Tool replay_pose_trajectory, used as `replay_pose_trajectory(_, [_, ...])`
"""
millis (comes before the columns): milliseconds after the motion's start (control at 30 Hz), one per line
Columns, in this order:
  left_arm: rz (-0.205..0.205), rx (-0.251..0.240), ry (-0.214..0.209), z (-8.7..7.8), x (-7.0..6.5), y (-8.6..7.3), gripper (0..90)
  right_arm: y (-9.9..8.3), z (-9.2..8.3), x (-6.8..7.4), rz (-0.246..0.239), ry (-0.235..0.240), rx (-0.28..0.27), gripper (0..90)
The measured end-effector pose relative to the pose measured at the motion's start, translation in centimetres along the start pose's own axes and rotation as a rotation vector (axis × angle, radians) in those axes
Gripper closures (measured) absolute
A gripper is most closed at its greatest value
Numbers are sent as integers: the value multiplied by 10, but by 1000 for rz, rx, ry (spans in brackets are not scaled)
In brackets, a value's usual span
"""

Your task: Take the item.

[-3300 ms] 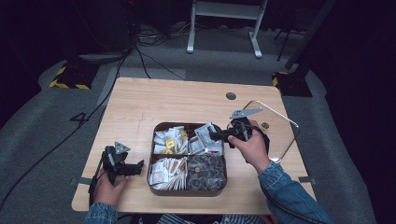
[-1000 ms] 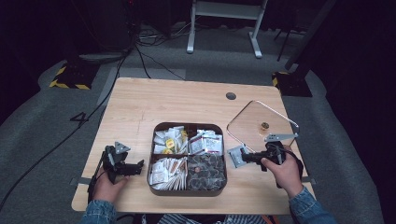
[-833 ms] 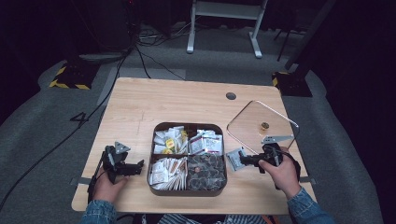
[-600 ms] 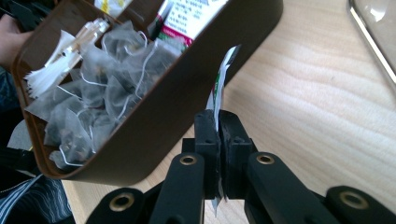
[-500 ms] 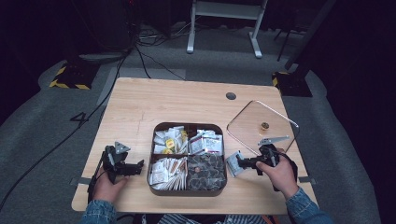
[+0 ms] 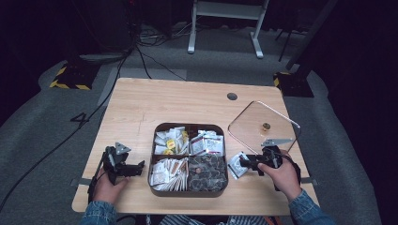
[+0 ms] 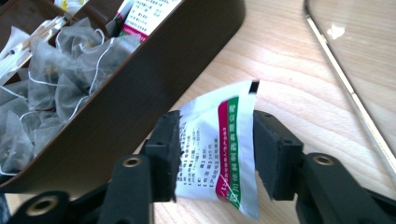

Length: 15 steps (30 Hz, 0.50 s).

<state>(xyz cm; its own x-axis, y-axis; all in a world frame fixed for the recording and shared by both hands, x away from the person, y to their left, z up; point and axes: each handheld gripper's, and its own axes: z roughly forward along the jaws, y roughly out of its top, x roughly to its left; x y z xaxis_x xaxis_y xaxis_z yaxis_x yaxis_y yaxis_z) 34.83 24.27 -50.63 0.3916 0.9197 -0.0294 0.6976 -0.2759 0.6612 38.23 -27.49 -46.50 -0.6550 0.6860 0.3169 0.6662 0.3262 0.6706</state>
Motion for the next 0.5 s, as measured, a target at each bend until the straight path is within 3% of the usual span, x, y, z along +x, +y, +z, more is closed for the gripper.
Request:
replay_pose_trajectory(200, [3, -1, 0, 0, 0, 0, 3, -1, -10, -3, 5, -29, -66, 473])
replay_pose_trajectory(500, [1, -2, 7, -1, 0, -1, 6, 0, -23, -3, 0, -36, -122, 464])
